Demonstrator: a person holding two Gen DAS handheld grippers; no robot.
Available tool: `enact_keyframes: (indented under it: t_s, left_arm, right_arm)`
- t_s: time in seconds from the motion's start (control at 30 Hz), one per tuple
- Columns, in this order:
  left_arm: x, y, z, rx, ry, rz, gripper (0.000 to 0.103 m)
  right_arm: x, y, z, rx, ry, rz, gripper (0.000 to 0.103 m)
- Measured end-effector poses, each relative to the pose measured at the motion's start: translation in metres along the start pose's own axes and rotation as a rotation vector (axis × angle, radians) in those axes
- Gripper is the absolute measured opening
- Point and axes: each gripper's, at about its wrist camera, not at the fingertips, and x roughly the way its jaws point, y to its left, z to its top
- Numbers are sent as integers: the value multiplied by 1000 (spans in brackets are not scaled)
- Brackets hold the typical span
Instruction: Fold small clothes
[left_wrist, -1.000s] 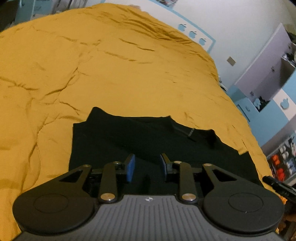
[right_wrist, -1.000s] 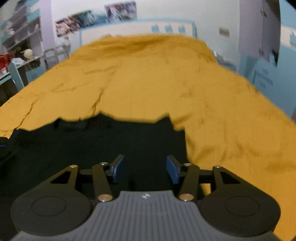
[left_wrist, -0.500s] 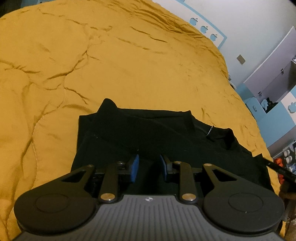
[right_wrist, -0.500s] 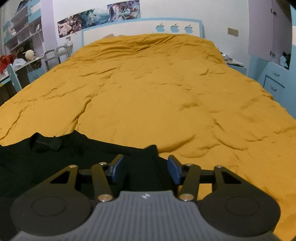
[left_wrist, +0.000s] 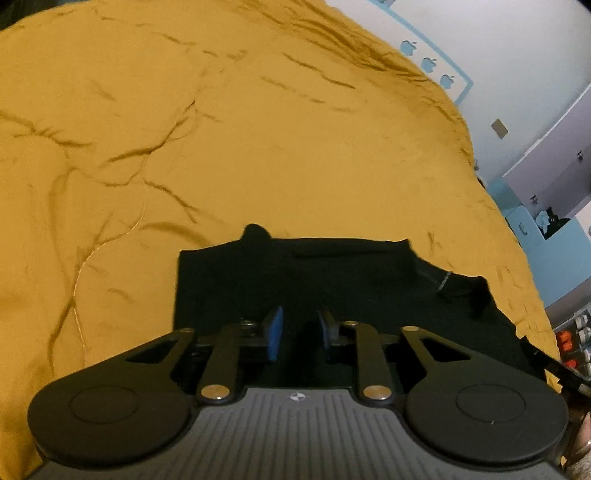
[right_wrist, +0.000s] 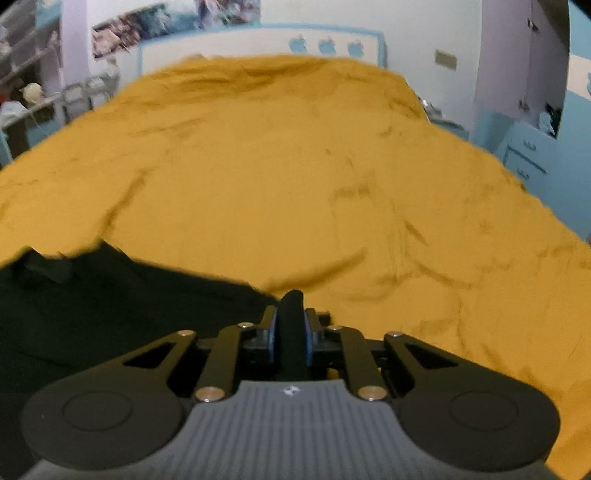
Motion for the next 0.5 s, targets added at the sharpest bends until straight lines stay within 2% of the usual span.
enact_keyframes:
  t_s: [0.03,0.1,0.13,0.2,0.27,0.33,0.43,0.5]
  left_arm:
    - [1,3,1,-13,2,1,17]
    - [0,10,2,-57,3,-24,17]
    - [-4,10,1,-64,-2,-36,18]
    - [-16,2,1,-35,-19,-47,22]
    - [-34,-13,-6,18,-37,-64,26]
    - [-52,-27,-20,63,-42,-110,31]
    - [-81,-44,-51,117,-37,-130,34]
    - [-99,-48,-72,113,-42,-139,34]
  right_arm:
    - [2,-2,-1,17,-3,0,13]
    - [2,-4,-1,36,-12,-1,16]
    - [-2,-2,0,35,-27,-21,26]
    - [-23,3,6,36,-82,-40,34]
    - [-53,7,7,58,-121,37,33]
    - [-87,17,0,69,-118,123,34]
    - [-129,32,-27,44,-69,238,36]
    - [-150,41,-51,24,-23,275,36]
